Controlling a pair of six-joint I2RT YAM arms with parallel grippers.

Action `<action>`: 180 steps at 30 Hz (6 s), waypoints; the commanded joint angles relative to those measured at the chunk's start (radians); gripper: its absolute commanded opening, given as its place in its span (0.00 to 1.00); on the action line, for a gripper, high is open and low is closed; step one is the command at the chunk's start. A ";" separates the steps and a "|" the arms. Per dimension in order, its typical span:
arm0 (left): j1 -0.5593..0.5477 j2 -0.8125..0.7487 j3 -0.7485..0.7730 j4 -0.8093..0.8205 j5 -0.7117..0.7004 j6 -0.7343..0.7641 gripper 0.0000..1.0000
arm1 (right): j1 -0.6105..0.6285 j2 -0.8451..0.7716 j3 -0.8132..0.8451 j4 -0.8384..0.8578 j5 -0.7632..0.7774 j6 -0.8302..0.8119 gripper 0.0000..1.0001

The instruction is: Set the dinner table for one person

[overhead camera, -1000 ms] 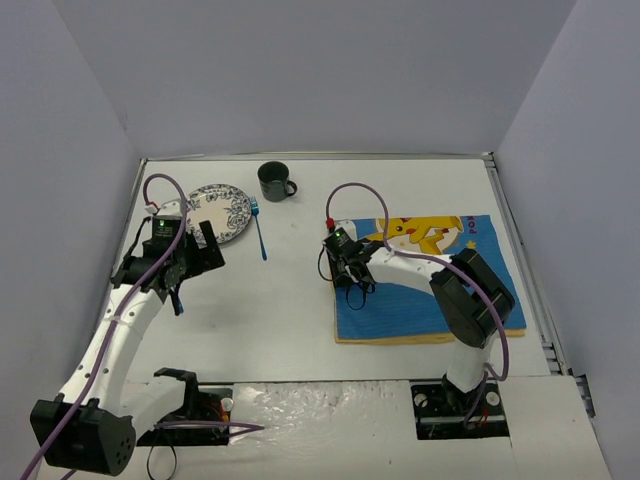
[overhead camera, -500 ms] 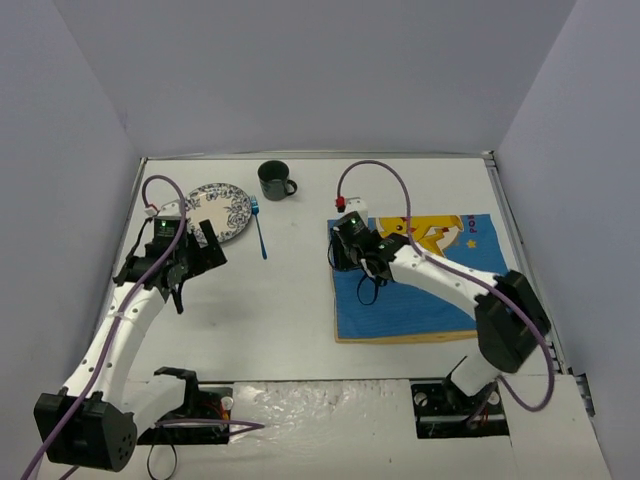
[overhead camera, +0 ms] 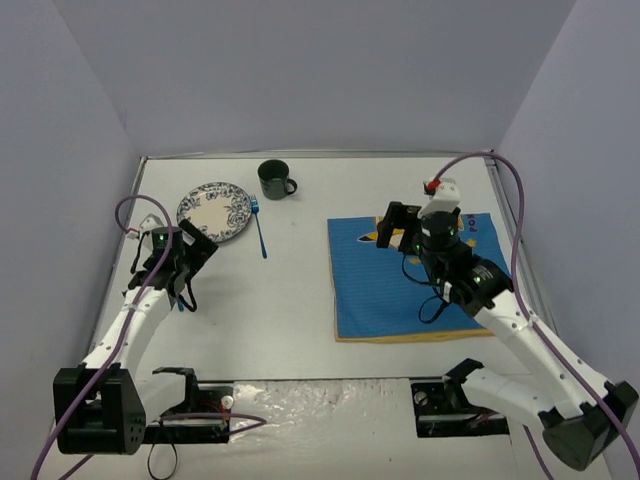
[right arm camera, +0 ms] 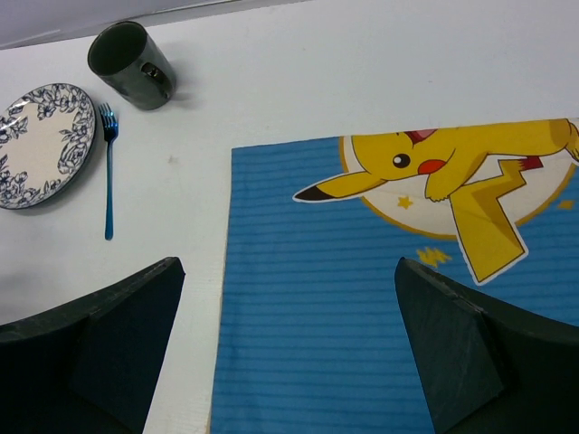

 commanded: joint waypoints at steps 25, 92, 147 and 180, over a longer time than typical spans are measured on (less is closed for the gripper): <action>0.163 0.680 0.011 0.885 0.149 -0.212 0.62 | -0.006 -0.252 -0.185 0.170 -0.127 -0.078 1.00; -0.452 0.386 0.257 0.869 0.474 -0.296 0.00 | -0.005 -0.231 -0.113 0.145 -0.159 -0.015 1.00; -0.806 1.133 0.762 1.072 0.470 -0.430 0.00 | -0.006 -0.306 -0.158 0.082 -0.191 0.011 1.00; -0.535 0.523 0.707 -0.049 -0.012 0.312 0.97 | -0.006 -0.273 -0.088 0.013 -0.009 -0.132 1.00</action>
